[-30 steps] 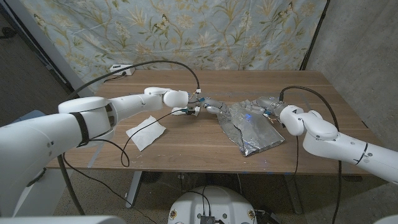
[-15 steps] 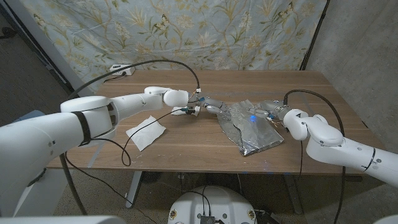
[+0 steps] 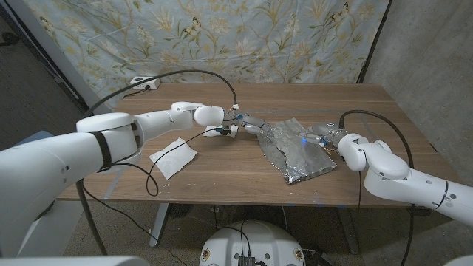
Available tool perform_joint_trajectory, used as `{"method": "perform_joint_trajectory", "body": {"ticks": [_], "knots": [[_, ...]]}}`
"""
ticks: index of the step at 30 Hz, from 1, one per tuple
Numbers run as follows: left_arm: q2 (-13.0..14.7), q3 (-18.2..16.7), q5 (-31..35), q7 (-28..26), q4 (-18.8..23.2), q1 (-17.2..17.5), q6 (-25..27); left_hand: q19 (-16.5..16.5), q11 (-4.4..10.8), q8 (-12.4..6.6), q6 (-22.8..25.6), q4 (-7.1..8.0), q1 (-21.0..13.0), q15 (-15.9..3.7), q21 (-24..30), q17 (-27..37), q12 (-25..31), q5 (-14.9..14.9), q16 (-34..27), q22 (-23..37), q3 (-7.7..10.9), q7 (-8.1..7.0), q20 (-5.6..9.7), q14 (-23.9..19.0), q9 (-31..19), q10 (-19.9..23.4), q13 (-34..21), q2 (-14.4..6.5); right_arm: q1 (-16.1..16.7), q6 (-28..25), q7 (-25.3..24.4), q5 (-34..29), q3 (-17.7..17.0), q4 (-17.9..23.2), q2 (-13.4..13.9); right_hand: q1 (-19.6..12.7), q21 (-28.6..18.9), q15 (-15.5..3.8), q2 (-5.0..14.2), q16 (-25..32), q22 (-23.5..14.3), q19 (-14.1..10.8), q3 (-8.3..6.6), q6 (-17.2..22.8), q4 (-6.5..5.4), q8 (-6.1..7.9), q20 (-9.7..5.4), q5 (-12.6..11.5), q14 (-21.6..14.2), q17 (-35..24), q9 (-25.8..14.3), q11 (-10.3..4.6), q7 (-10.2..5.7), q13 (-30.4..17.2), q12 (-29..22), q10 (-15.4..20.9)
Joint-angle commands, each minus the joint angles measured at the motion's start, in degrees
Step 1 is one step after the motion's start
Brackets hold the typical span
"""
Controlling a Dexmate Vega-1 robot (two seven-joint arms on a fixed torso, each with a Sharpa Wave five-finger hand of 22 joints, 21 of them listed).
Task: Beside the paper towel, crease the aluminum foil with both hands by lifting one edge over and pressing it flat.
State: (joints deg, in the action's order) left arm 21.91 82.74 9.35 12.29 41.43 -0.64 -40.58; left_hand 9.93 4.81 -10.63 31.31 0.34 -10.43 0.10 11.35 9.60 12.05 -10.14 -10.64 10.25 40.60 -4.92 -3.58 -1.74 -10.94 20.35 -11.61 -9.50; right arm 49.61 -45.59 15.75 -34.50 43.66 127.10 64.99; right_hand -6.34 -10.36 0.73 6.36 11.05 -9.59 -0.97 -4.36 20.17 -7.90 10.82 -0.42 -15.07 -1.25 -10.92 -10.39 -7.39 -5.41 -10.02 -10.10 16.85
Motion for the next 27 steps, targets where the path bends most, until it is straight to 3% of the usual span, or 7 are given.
{"method": "perform_joint_trajectory", "body": {"ticks": [1,27], "knots": [[-0.81,-0.44,0.32,-0.09,-2.01,-0.08,-1.31,3.42,0.05,-0.39,-0.29,-0.09,-0.76,-0.13,0.34,0.08,0.29,0.19,0.12,0.17,-0.14,0.07,-0.49,-0.25,-0.13,-0.03,-0.12,-0.05,-0.07,-2.40,0.99,-1.25,1.60,0.06,-0.91,-0.40,-0.41,0.36,0.70,0.40,-0.19,0.26,-0.10,-0.12,0.20,0.33,0.18,-0.26,-0.13,-0.12,-0.18,0.42,0.18,-0.26,-0.36,-0.04],[-1.68,-1.10,0.59,0.14,-4.14,0.03,-2.40,3.40,0.18,-0.39,-0.30,-0.06,-0.88,-0.11,0.33,0.07,0.34,0.19,0.11,0.17,-0.16,-0.04,-0.54,-0.30,-0.13,0.05,-0.12,-0.08,-0.07,-0.65,-1.74,0.31,2.58,-4.54,-2.76,-0.58,-0.70,-0.06,0.75,0.60,-0.18,-0.40,-0.42,-0.14,0.43,0.38,-0.09,-0.45,-0.60,-0.06,-0.17,0.20,0.12,-0.27,-0.42,0.03]]}}
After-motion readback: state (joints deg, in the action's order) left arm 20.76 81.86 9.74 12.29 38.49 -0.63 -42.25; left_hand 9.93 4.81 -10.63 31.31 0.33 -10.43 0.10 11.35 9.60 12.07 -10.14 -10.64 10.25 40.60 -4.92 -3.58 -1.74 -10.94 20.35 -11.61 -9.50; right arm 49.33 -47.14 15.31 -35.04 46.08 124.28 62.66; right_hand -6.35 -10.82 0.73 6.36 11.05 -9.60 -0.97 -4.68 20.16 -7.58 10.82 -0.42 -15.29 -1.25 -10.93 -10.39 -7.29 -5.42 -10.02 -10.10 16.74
